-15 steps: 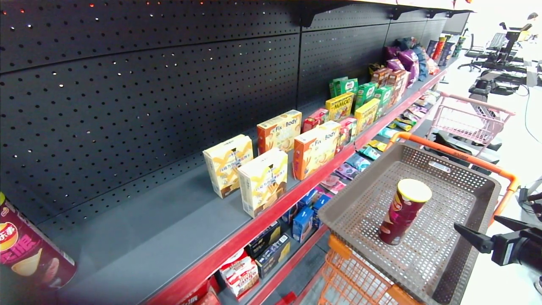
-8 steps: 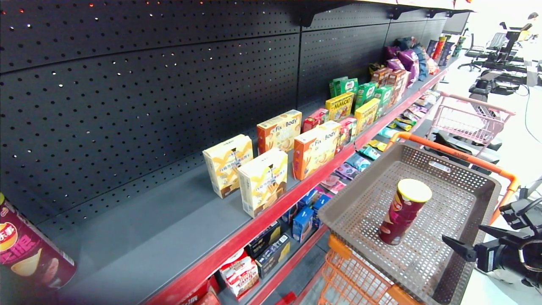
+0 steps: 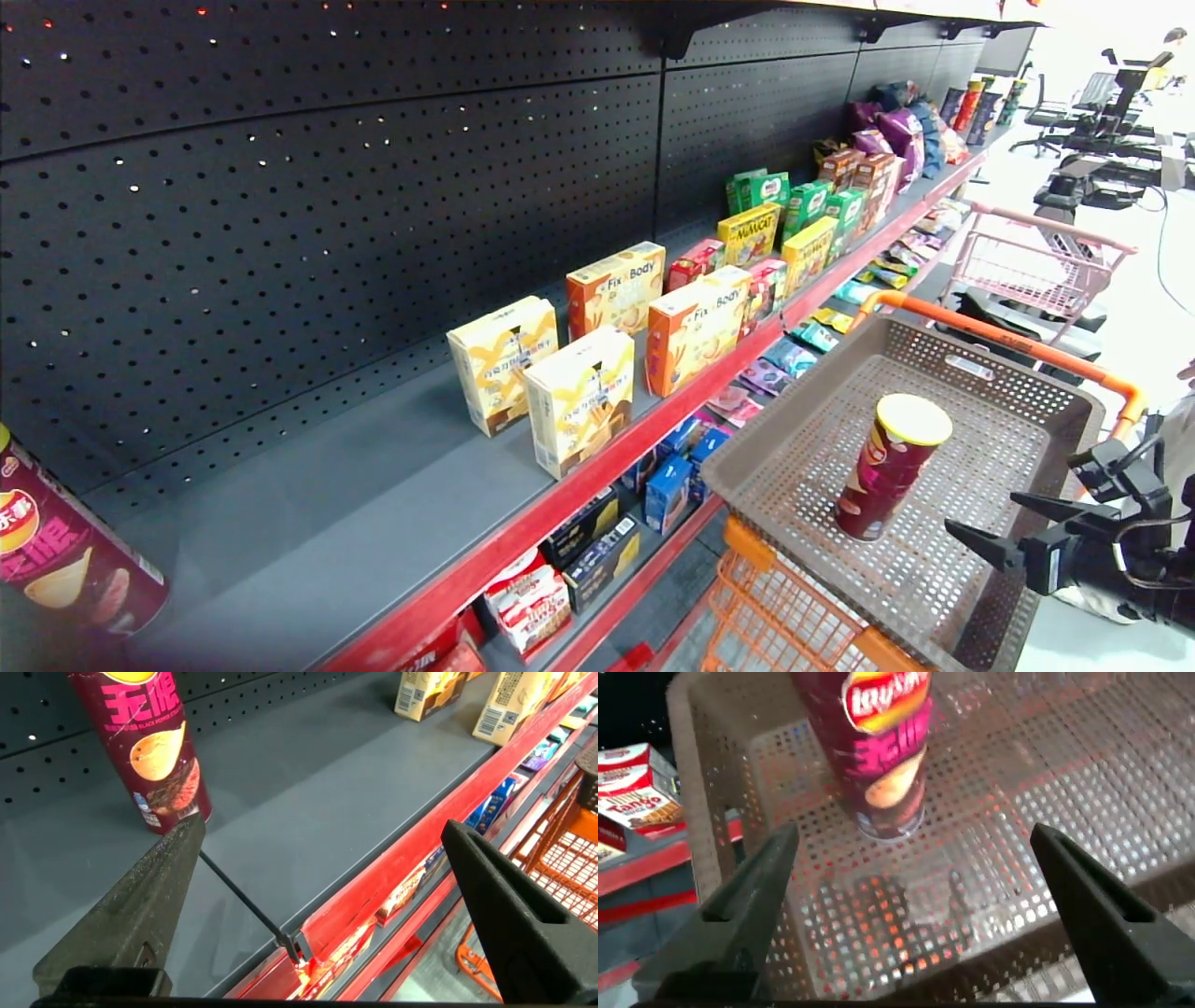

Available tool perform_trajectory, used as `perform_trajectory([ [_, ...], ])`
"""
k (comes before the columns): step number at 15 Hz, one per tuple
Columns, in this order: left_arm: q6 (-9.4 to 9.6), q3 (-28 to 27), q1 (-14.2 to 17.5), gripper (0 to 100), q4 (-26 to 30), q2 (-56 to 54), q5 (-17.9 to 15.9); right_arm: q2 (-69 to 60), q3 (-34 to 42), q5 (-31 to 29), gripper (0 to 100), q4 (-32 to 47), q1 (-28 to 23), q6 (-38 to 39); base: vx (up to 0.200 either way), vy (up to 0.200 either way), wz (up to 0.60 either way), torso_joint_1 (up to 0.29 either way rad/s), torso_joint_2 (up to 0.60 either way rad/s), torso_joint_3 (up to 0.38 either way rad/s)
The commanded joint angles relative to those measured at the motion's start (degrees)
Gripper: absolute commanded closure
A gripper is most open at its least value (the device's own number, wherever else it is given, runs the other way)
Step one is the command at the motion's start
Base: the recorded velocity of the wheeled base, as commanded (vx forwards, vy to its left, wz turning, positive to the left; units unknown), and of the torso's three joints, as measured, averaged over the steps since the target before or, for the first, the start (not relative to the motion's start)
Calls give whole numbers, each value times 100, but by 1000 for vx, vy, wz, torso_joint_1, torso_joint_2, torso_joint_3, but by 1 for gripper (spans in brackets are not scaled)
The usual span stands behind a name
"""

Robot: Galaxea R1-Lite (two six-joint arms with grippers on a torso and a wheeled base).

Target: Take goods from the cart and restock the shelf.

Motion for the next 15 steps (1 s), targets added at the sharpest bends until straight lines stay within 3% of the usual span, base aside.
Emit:
perform_trajectory([
  [1,-2,1,2,0,-1,7,1,97,-38,49,0,-103,23,-1,0,0,0,0,0,0],
  [7,-2,1,2,0,-1,7,1,510,-188,49,0,-604,295,8,0,0,0,0,0,0],
  [12,-2,1,2,0,-1,7,1,1284,-1198,40,0,-666,849,87,0,0,0,0,0,0],
  [15,-2,10,2,0,-1,7,1,1530,-1567,40,0,-674,875,149,0,0,0,0,0,0],
])
